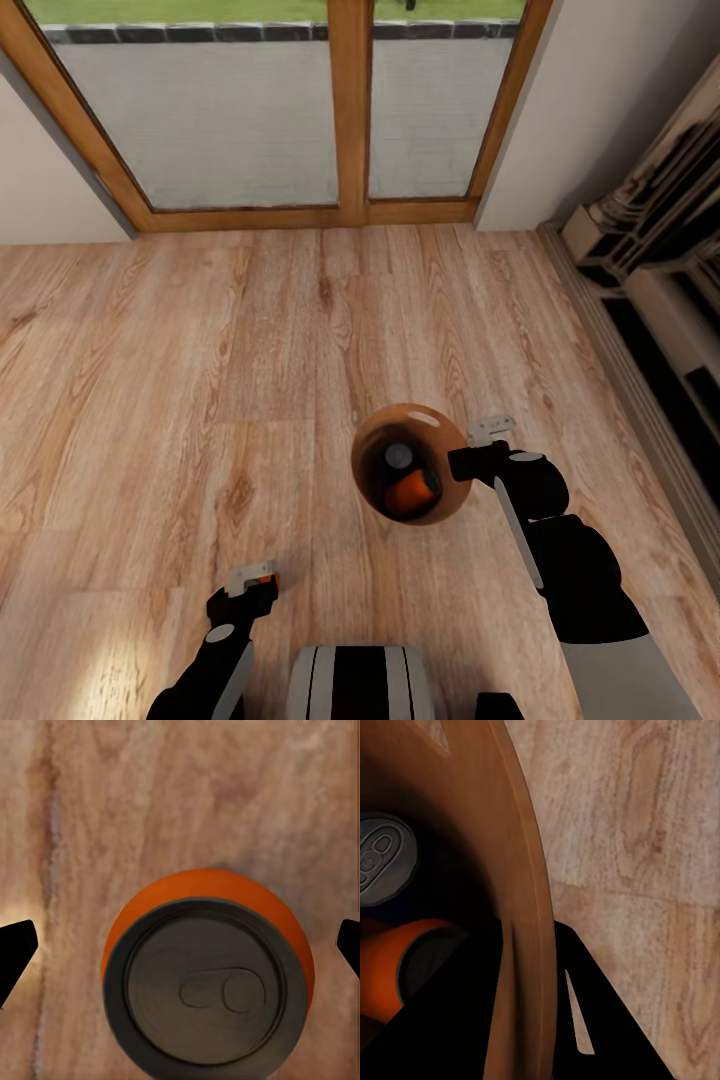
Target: Put the three can of soda from the living room inside the tash can in the kitchen.
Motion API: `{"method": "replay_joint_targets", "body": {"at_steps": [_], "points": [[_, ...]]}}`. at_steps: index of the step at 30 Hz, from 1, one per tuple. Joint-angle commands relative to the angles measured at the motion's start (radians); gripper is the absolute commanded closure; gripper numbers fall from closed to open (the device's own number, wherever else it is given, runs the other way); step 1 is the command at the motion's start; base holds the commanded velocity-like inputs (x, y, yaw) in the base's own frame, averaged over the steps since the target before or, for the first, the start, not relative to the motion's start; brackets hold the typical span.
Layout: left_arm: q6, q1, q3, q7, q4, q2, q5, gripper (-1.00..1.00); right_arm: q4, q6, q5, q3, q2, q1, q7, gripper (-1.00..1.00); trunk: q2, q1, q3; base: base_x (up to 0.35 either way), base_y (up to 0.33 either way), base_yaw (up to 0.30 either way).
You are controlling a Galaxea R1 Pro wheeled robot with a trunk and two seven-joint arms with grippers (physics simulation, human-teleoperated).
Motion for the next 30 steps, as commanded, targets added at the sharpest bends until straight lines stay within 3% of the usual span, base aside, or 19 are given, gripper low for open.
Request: {"method": "replay_joint_targets", "body": {"at_steps": [1,30], "points": [[0.0,0.0,0.0,0.0,0.0,0.0,0.0,-1.0,0.0,0.0,-0.016,0.0,0.0,0.0,0.003,1.0,0.0,0.0,0.0,0.0,-0.086,0.0],[0.0,0.001,0.0,0.0,-0.003,0.0,0.0,-1.0,0.0,0.0,-0.016,0.003,0.0,0.001,0.003,1.0,-0.014,0.008,-0.006,0.0,-0.007,0.0]]}}
